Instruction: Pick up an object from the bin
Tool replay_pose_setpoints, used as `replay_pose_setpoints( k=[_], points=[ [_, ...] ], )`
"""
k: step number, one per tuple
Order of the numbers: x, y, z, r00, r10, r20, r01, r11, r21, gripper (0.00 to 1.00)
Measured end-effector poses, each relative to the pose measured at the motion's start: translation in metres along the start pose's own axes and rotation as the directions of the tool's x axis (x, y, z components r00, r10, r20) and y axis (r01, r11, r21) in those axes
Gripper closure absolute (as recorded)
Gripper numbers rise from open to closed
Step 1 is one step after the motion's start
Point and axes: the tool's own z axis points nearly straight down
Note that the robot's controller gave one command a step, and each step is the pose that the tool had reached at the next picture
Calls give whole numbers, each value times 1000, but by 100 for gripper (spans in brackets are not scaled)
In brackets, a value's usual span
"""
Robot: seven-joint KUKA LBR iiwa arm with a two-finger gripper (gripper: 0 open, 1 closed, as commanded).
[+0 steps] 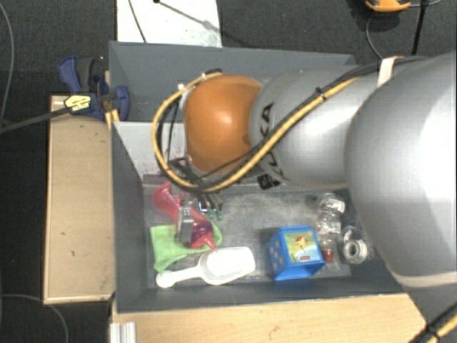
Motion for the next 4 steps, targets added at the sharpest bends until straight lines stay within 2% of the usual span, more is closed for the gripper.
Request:
replay_pose_setpoints(
  k=[1, 2, 3, 4],
  points=[
    [-2, -1, -5, 1000, 6, 7, -6, 1000, -2, 0],
    [3, -16, 48, 992, 124, 15, -124, 992, -7, 0],
    [-33, -15, 69, 991, 130, 27, -130, 992, -1, 0],
    [-2, -34, 74, 933, 358, 16, -358, 934, -13, 0]
  ],
)
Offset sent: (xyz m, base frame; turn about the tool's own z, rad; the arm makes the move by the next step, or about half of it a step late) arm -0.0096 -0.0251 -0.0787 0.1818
